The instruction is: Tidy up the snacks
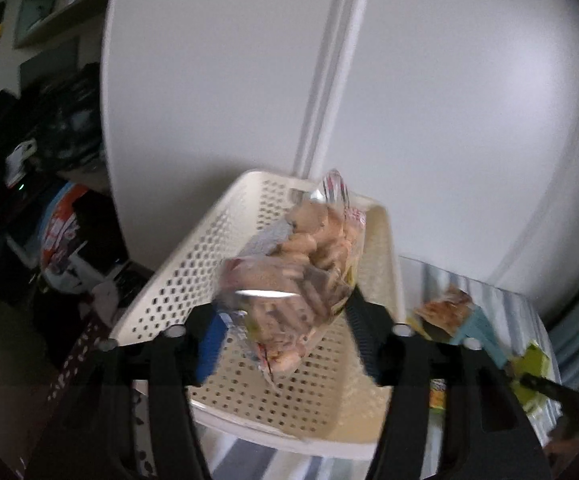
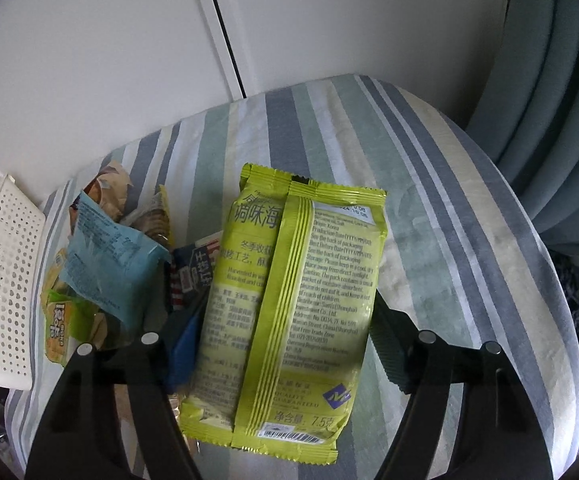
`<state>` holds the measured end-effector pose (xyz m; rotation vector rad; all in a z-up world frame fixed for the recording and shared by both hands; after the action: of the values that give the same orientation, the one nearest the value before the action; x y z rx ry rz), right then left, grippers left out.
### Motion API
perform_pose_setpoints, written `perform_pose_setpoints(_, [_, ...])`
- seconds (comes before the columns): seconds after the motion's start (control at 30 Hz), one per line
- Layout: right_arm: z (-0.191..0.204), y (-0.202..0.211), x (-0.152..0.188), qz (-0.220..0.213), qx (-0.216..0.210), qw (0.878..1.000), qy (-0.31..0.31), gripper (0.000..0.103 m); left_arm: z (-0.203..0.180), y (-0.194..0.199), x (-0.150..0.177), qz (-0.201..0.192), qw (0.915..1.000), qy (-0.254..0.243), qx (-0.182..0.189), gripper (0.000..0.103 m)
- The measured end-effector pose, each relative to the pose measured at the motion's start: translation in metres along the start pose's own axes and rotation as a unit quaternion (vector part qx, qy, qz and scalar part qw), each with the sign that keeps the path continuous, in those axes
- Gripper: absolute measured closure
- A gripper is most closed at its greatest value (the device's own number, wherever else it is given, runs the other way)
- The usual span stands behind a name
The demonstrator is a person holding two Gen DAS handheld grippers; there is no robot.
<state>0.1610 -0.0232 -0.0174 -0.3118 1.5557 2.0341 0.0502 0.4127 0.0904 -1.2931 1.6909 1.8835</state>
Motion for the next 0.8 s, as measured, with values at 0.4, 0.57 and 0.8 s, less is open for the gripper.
perform_pose_setpoints(0.4, [0.042,0.054,0.004,-0.048,-0.021,0.998,0.030,0.030,0.025,0.002,0.002,-0.031,0.9980,0.030,-0.046,0.002])
perform_pose_setpoints(0.57, [0.084,0.070,0.009,-0.054,-0.053,0.995,0.070,0.030,0.033,0.006,0.003,-0.047,0.9957,0.028,-0.075,0.002])
perform_pose_setpoints(0.8, [0.177,0.084,0.008,-0.045,-0.140,0.980,0.132,0.030,0.036,0.011,0.006,-0.067,0.9917,0.027,-0.106,0.002])
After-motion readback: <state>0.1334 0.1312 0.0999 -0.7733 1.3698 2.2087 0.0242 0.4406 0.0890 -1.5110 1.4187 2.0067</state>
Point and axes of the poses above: each gripper's, at about its wrist camera, not at the fingertips, and y roughly against the way its jaws point, z to its left, x to its underside, the point moved 2 cm from there along -y, roughly the way its jaws point, and after that the axes turned 11 degrees about -x, right-handed, at the moved point
